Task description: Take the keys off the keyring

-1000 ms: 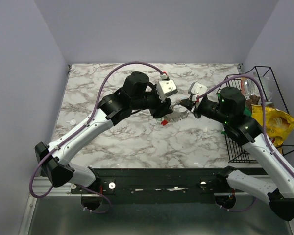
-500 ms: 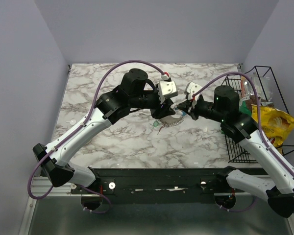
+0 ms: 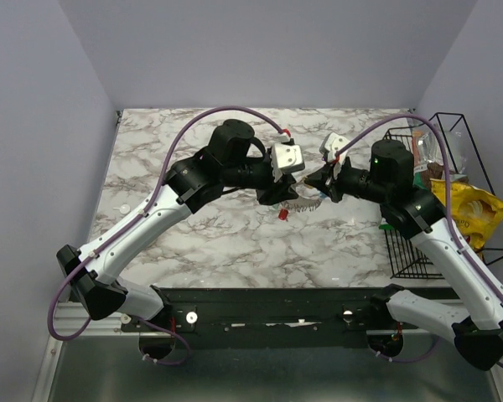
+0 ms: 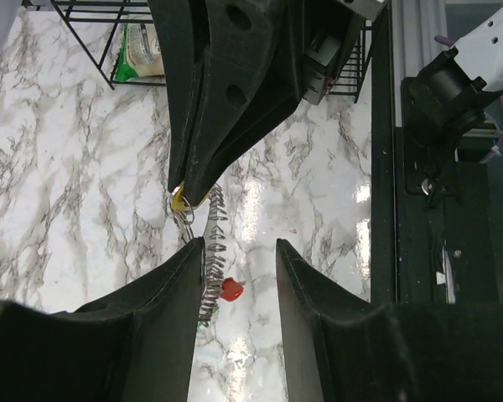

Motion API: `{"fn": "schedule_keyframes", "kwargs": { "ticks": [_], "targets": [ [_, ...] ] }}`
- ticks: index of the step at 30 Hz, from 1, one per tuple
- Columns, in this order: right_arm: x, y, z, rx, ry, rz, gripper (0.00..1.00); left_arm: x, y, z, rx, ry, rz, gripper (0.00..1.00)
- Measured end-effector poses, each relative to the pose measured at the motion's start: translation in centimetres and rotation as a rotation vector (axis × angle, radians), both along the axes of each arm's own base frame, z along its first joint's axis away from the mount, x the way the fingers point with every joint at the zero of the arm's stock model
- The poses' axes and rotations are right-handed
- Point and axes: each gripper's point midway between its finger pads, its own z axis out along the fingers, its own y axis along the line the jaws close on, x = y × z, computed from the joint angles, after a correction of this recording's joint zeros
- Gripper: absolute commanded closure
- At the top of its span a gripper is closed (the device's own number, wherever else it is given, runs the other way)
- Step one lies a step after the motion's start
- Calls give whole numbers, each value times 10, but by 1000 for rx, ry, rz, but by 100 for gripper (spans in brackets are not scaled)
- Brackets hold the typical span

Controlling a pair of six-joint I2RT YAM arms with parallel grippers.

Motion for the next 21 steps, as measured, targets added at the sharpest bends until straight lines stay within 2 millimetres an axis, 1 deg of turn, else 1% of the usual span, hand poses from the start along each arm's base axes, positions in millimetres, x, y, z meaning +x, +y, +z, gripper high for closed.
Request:
{"fn": "schedule_keyframes", "kwargs": {
  "ticks": [11,15,21],
  "targets": [
    [-9,3,-3,15,43,42,99,10,2,-2,15,-36,37,52],
    [-12,4,-4,16,52,56,99,17,-1,-8,29,-40,55,52],
    [-13,5,-5,16,58,62,99,26,-5,-23,63,-33,68,52]
  ]
}}
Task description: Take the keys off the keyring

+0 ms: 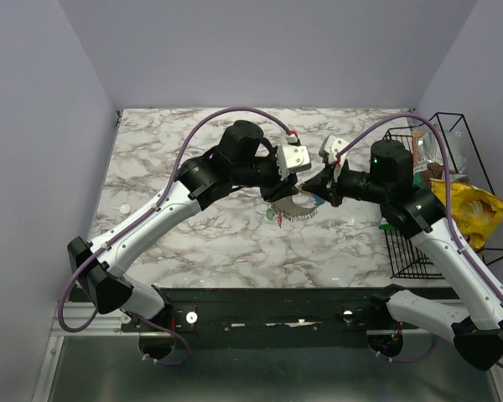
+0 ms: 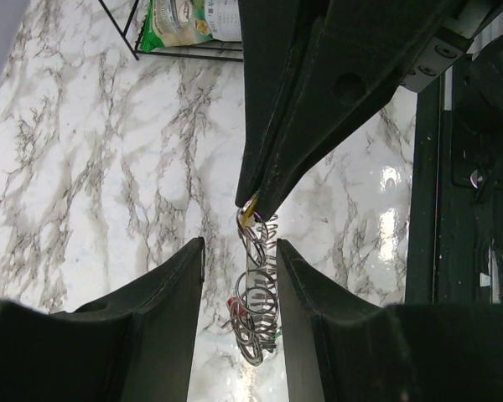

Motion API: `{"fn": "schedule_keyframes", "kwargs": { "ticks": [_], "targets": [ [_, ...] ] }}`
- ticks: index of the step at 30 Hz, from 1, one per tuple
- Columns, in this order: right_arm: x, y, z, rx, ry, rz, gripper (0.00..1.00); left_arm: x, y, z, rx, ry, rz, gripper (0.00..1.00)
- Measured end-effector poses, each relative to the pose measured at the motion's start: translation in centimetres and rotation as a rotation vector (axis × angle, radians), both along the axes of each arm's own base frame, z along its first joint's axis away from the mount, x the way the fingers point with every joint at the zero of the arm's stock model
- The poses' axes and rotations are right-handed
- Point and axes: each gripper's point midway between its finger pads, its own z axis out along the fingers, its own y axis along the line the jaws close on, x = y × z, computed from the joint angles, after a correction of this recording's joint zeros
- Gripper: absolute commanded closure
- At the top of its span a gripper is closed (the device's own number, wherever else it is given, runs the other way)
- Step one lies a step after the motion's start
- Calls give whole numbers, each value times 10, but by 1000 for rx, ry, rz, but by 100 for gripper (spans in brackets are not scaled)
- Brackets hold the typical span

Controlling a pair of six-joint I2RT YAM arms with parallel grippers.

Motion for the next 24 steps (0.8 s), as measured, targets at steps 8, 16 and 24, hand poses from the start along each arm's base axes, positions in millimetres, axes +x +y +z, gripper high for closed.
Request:
{"fn": "schedule_keyframes", "kwargs": {
  "ticks": [8,16,24],
  "targets": [
    [-1,-2,2,4,-6,-5,99,-3,-3,-5,10,-3,-14,58],
    [-1,-4,4,11,-5,-14,99,-5,-5,-6,12,-7,-23,71],
    [-1,-4,4,13,0,-15,99,-6,-6,-6,12,-5,-27,95]
  ]
}}
